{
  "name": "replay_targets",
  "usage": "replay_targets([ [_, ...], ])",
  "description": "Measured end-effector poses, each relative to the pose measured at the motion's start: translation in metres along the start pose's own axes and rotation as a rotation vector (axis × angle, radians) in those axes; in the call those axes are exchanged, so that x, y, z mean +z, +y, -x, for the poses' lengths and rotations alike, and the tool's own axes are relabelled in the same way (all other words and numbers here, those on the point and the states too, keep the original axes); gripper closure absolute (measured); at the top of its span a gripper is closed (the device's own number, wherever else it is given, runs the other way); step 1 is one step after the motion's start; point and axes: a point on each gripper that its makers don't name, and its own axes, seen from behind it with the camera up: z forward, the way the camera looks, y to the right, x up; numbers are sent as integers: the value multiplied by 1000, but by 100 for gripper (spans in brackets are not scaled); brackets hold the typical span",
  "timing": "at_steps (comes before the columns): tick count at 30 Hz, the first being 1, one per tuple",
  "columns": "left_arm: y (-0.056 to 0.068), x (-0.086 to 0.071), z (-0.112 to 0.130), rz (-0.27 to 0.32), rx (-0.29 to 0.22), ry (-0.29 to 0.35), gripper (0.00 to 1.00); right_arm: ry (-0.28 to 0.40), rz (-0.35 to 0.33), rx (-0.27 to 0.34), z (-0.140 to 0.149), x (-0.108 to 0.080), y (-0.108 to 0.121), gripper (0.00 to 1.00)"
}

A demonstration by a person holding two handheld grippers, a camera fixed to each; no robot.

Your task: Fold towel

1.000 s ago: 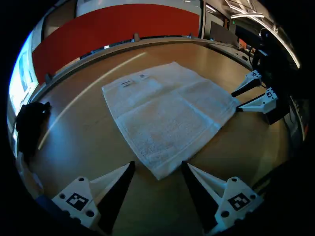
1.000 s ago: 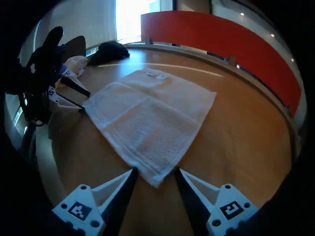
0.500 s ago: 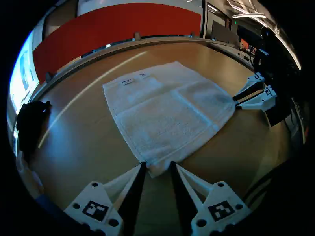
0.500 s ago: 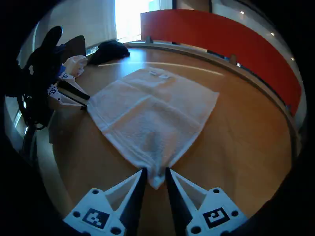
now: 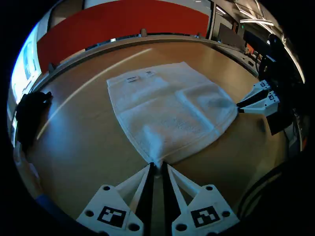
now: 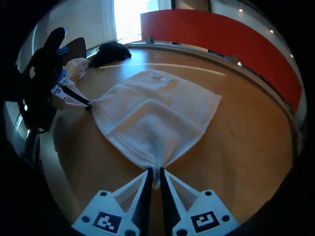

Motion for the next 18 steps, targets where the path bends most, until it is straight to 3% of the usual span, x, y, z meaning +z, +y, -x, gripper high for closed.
replay_targets([
  [18, 4, -12, -15, -7, -23, 28, 85, 41, -4, -3, -19, -18, 2, 90],
])
